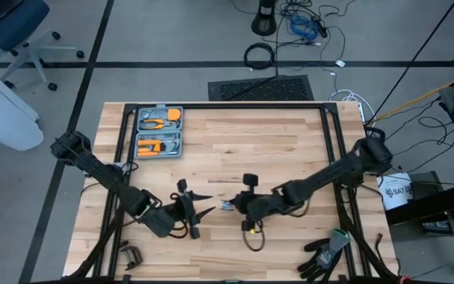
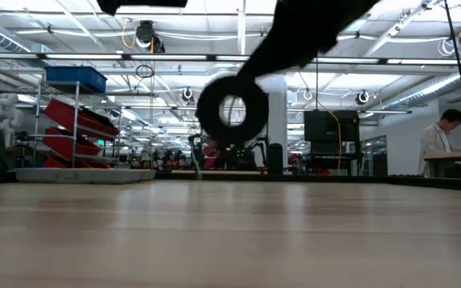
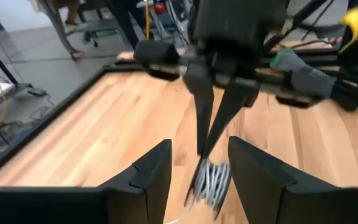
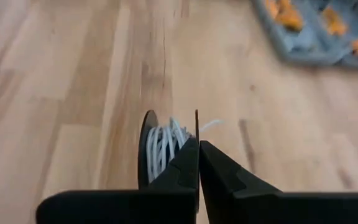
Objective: Coil cords
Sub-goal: Uncoil the white wire from the spool
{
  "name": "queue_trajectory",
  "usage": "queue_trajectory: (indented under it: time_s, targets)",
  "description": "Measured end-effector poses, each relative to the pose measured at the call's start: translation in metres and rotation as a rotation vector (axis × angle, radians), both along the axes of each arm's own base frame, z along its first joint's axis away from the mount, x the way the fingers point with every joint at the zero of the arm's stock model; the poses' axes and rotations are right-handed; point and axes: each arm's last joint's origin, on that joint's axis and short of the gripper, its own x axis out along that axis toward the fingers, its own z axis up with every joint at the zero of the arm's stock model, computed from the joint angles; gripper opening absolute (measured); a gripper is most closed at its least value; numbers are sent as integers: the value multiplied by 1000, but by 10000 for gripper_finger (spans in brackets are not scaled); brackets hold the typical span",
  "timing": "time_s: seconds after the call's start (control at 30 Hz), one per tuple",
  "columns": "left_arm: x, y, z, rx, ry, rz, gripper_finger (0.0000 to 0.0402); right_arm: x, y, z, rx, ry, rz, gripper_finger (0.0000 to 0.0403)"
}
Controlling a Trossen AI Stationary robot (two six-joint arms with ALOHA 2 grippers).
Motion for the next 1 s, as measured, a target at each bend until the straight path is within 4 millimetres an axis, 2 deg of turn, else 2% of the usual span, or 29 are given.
queue_trajectory:
  time_s: [0.13, 0.27, 0.4, 0.57, 0.8, 1.0]
  targets:
    - [-1, 3, -13, -10, 40, -20, 167, 9, -4, -22, 27, 53, 4, 0]
    - [2, 3, -23, -4, 71, -25, 167, 12, -7, -31, 43, 85, 2, 0]
    - [10, 6, -38, 8, 123, -33, 167, 11, -7, -32, 61, 107, 22, 0]
    - [26, 20, -63, 17, 214, -19, 167, 9, -8, -34, 62, 138, 27, 0]
    - [39, 32, -83, -38, 304, -80, 167, 7, -8, -36, 67, 170, 19, 0]
    - [45, 40, -92, -78, 345, -117, 166, 7, -7, -36, 86, 172, 35, 0]
